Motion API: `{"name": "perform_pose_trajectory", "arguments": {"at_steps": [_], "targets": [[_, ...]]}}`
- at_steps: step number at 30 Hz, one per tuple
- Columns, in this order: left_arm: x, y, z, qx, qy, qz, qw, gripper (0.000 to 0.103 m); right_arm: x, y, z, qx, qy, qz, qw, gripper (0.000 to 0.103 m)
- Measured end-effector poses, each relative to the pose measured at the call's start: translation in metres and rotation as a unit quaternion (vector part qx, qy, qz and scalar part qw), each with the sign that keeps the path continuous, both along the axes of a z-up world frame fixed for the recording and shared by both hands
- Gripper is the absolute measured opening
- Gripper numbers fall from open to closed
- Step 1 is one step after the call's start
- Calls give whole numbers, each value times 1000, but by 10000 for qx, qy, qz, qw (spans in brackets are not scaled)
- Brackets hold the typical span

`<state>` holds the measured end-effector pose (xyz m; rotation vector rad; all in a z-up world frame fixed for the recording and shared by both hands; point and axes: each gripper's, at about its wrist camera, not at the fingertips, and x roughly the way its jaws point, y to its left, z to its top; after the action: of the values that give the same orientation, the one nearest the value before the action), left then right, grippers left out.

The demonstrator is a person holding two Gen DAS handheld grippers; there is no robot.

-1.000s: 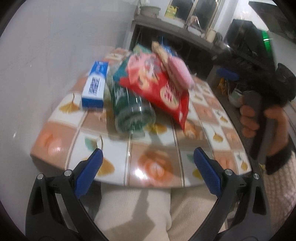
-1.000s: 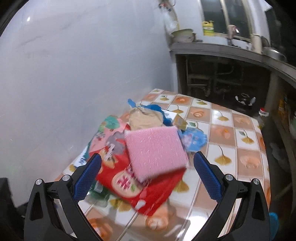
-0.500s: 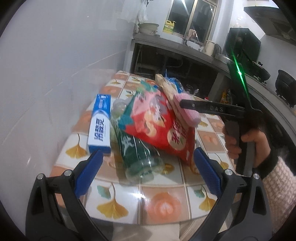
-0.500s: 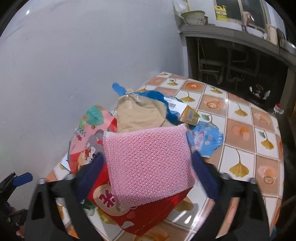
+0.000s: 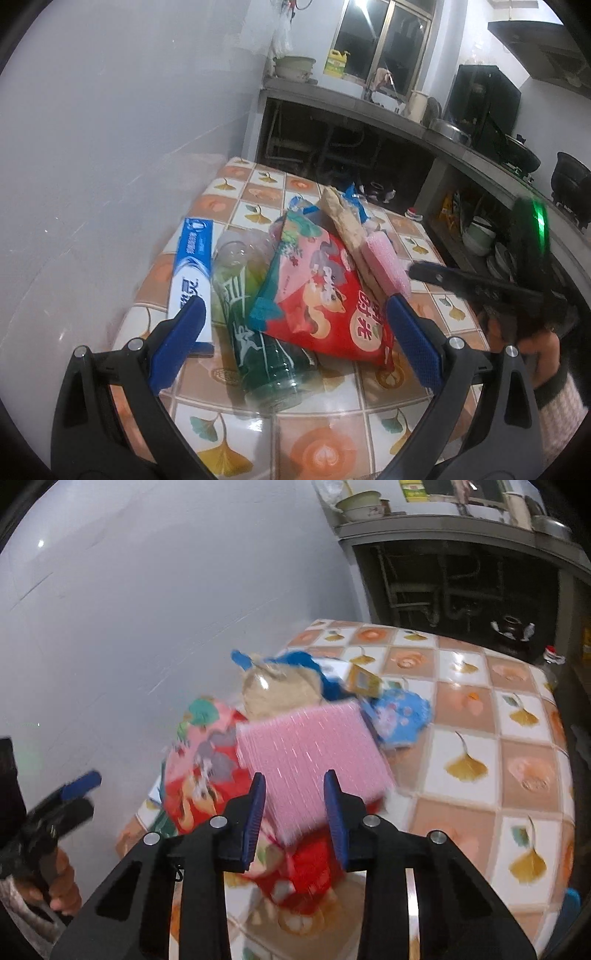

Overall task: Collect trash
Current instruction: 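Reach the right gripper to the pink mesh sponge and close on it, then lift the sponge with the right gripper while the left gripper reaches toward the brown paper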

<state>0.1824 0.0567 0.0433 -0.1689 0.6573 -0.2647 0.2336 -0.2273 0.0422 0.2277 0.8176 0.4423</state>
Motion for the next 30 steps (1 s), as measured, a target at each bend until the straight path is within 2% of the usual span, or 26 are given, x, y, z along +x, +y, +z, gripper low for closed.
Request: {"name": "perform_pose_trajectory", "arguments": {"at_steps": [3, 6, 8, 10, 11, 12, 14, 15, 17, 18, 20, 21, 22, 26, 27, 29, 30], "targets": [[4, -6, -4, -20, 132, -149, 9998, 93, -22, -12, -8, -187, 143, -135, 9996, 30], [5, -17, -5, -45, 161, -356, 9992, 78, -43, -30, -18, 3, 405, -298, 9987, 30], [12, -30, -1, -48, 166, -589, 9981, 67, -51, -44, -22, 395, 590, -432, 9965, 32], [21, -44, 13, -134, 73, -889, 9959, 62, -52, -53, -23, 907, 716, -514, 9920, 39], [26, -49, 18, -181, 26, -1001, 9948, 62, -49, -57, -24, 1136, 755, -569, 9890, 48], [35, -55, 25, -254, -3, -1151, 9930, 62, -47, -60, -24, 1425, 817, -644, 9843, 53], [59, -68, 34, -391, 114, -1406, 9892, 60, -35, -69, -31, 2185, 1050, -772, 9671, 53], [73, -74, 35, -466, 262, -1440, 9881, 60, -26, -72, -39, 2653, 1266, -847, 9521, 53], [106, -84, 29, -537, 720, -1409, 9859, 56, -13, -72, -53, 3205, 1567, -977, 9291, 53], [124, -91, 23, -445, 989, -1357, 9848, 54, -6, -72, -60, 3397, 1705, -1059, 9189, 53], [149, -101, 14, -173, 1303, -1198, 9841, 50, 7, -69, -75, 3583, 1965, -1241, 9042, 53], [159, -109, 7, 4, 1465, -1268, 9811, 50, 13, -67, -80, 3713, 2060, -1262, 8965, 53], [167, -113, 1, 51, 1642, -1310, 9777, 50, 20, -66, -87, 3942, 2169, -1279, 8839, 53], [180, -109, -24, -168, 2309, -1335, 9636, 44, 36, -61, -107, 4375, 2441, -1346, 8550, 52], [178, -110, -26, -178, 2314, -1356, 9632, 44, 39, -59, -111, 4469, 2487, -1325, 8490, 46], [175, -108, -27, -305, 2401, -1438, 9596, 44, 43, -56, -113, 4592, 2561, -1250, 8414, 40], [172, -107, -27, -458, 2484, -1514, 9556, 44, 43, -55, -112, 4596, 2560, -1224, 8416, 37]]}}
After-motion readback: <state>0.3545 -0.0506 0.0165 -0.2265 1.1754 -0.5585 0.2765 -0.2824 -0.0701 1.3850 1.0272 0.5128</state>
